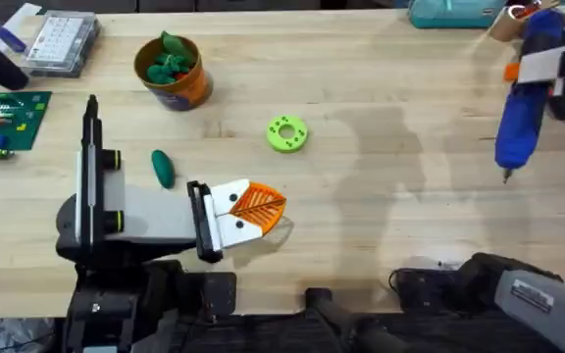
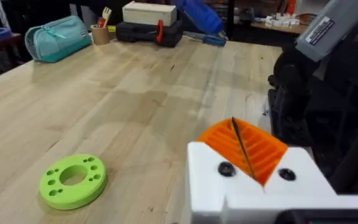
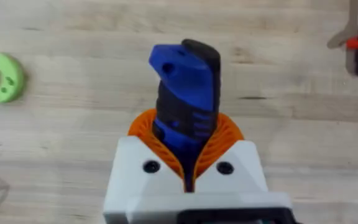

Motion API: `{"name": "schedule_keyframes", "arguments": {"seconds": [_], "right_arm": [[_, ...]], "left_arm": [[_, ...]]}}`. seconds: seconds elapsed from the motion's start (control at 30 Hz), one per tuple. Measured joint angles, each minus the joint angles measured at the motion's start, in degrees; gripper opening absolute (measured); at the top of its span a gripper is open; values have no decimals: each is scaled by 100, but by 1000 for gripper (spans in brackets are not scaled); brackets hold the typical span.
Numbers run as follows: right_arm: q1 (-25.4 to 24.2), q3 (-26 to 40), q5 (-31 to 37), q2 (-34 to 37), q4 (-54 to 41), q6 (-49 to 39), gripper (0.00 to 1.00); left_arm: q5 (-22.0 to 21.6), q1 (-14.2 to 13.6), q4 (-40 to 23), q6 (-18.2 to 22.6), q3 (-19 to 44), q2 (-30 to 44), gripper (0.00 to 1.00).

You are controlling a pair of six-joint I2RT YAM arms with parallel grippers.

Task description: Pick up the gripper from the table and insert it into the empty holder that is missing its gripper. Then pick up a screw, insert it into the mounting hole, and use the screwdriver to tighten it. Finally, clean up the table by picking up the vegetable and placing it into the bucket.

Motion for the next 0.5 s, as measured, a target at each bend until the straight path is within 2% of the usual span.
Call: {"name": "schedule_keyframes", "arguments": {"seconds": [0.33,0.5], "right_arm": [[8,19,-1758,-864,432,193,26],[159,24,-2120,-1158,776,445,26]], "left_arm": [[0,0,-2,0,0,0,13],[2,0,0,0,0,0,13]]}}
